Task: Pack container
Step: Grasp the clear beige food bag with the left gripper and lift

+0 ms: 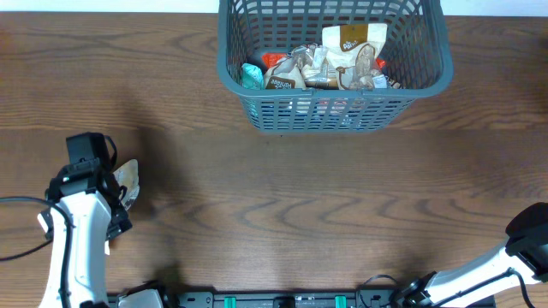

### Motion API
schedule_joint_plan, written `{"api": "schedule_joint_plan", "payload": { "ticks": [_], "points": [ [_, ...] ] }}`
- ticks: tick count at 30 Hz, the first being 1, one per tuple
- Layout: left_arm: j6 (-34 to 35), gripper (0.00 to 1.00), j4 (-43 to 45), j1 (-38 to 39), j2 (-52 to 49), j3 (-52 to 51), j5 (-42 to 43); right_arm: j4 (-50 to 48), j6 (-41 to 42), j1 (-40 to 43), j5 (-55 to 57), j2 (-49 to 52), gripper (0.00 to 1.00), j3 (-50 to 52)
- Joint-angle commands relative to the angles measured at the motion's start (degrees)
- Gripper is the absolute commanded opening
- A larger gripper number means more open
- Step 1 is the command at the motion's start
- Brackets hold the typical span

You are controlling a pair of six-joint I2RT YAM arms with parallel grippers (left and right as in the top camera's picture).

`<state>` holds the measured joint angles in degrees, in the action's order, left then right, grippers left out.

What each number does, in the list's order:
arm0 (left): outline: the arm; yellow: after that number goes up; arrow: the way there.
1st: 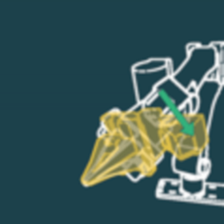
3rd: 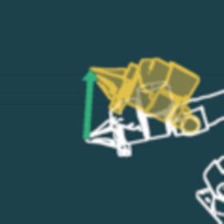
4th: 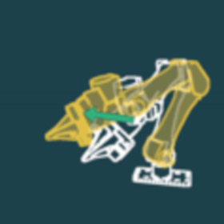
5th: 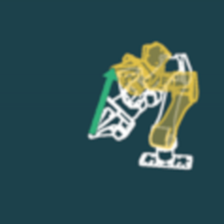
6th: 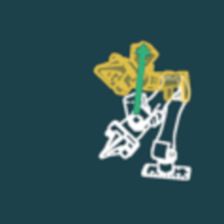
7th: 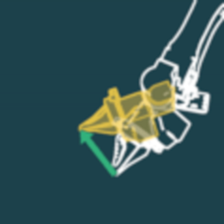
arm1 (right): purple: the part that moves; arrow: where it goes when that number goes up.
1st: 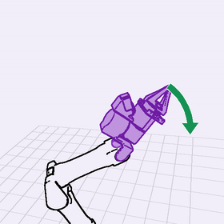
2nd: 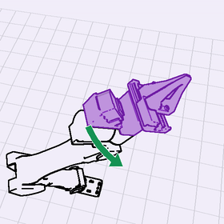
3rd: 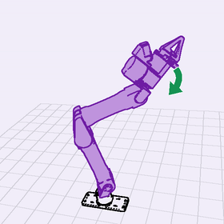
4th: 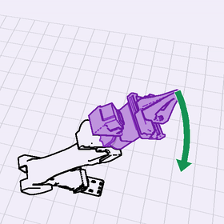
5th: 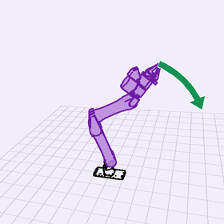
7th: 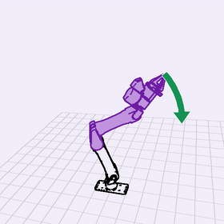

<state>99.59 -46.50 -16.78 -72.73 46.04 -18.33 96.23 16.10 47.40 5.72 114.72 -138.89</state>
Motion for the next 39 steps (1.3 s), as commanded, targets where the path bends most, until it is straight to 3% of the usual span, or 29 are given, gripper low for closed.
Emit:
{"api": "schedule_joint_plan", "payload": {
  "ticks": [1, 9, 12, 20, 25, 39],
  "points": [
    [-2.05, 0.96, 3.76, -0.31, -3.13, -0.15, -0.33, 0.02, 0.59, 0.42, -0.17, -0.26, 0.99, 0.28],
    [-2.05, 0.96, 17.90, -0.31, -11.37, -0.11, 1.55, 0.02, 0.59, 0.42, -0.17, -0.26, 0.99, 0.28],
    [-1.36, 0.90, 20.06, -0.31, -12.46, 0.00, 3.96, 0.02, 0.59, 0.42, -0.17, -0.26, 0.99, 0.28],
    [7.17, 0.87, 19.12, -1.66, -12.48, 0.11, 10.71, 0.00, 0.59, 0.42, -0.17, -0.26, 0.99, 0.28],
    [13.49, 0.87, 12.00, -4.92, -12.48, 0.59, 13.33, 0.02, 0.59, 0.42, -0.17, -0.26, 0.99, 0.28],
    [8.00, 0.88, 9.44, -14.56, -14.43, 0.59, 12.79, 0.00, 0.59, 0.42, -0.17, -0.26, 0.99, 0.28]
  ]
}}
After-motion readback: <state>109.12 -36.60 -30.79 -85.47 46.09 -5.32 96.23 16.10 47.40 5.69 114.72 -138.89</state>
